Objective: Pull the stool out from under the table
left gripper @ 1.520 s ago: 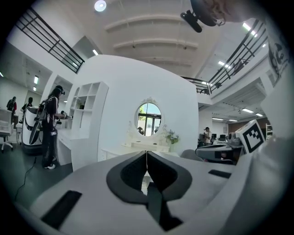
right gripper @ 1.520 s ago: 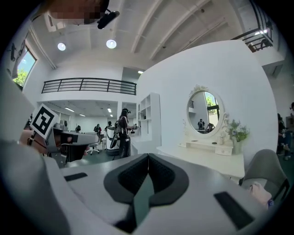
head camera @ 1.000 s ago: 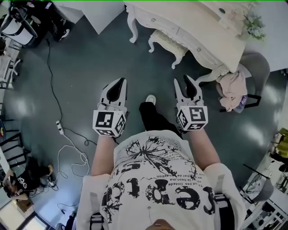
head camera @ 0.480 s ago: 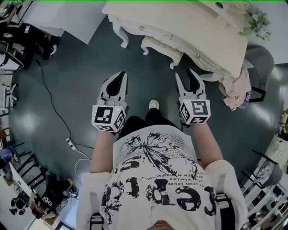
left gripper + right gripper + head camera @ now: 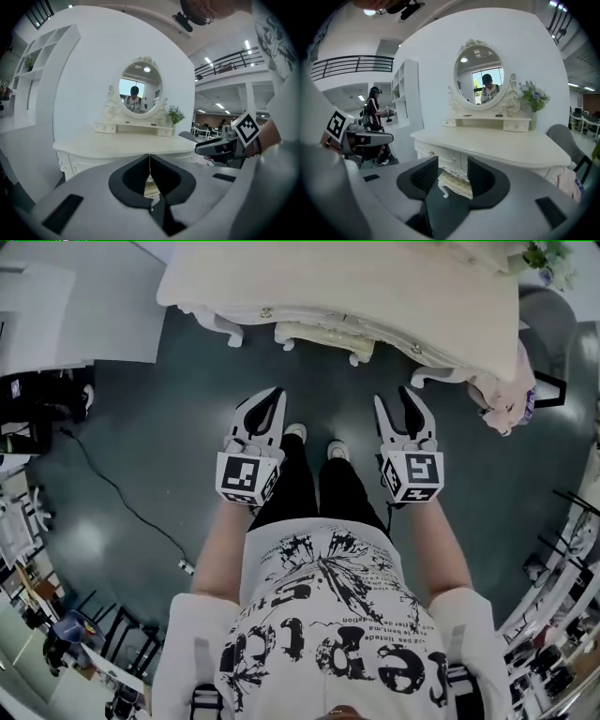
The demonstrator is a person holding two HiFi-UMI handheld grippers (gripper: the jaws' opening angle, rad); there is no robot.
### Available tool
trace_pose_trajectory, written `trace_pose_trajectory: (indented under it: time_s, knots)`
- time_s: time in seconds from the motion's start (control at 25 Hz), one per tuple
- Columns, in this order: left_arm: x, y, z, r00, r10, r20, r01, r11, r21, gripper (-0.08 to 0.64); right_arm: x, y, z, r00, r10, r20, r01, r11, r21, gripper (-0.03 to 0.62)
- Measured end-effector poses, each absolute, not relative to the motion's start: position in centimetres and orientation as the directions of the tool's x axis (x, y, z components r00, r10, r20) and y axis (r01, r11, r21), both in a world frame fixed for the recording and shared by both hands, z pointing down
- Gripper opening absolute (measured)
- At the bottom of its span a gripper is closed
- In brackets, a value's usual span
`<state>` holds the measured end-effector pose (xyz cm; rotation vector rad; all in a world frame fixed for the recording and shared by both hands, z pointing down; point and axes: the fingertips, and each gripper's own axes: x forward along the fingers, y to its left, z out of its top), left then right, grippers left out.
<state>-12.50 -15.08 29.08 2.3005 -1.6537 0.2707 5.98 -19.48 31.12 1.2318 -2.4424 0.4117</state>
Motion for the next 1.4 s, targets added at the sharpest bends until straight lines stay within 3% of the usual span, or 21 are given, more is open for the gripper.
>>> trace_pose_trajectory:
  time_s: [0.24, 0.4, 0.64, 1.0, 1.4]
  knots:
    - [-13.1, -18.6, 35.6, 0.469, -0.792, 0.390, -0.883, -0.436, 0.176, 0.020, 4.7, -22.6, 38.1, -0.418, -0.757, 0.502, -0.898, 0.429, -0.100, 0.190]
    - [-13.6, -20.1, 40.9, 0.481, -0.773, 0.413, -0.876, -0.441, 0.195, 0.021, 5.1, -23.9, 44.9, -0.354, -0.752, 0.557, -0.928, 0.356, -0.109, 0.195]
    - [-13.0, -20.7, 50.2, 0.478, -0.776, 0.412, -0.878, -0.406, 0.253, 0.021, 5.4, -22.7, 56.4, -0.309, -0.718, 0.624, -0.934, 0.353, -0.056, 0.204]
    - [-9.6, -18.7, 64.5, 0.528, -0.747, 0.405, -0.849, -0.476, 0.230, 0.020, 7.0, -21.5, 73.0, -0.289, -0.699, 0.654, -0.929, 0.370, -0.014, 0.225]
    - [-8.7, -19.9, 76.1, 0.517, -0.756, 0.402, -0.856, -0.461, 0.234, 0.021, 9.5, -28.5, 85.3, -0.190, -0.749, 0.635, -0.949, 0.307, 0.079, 0.272]
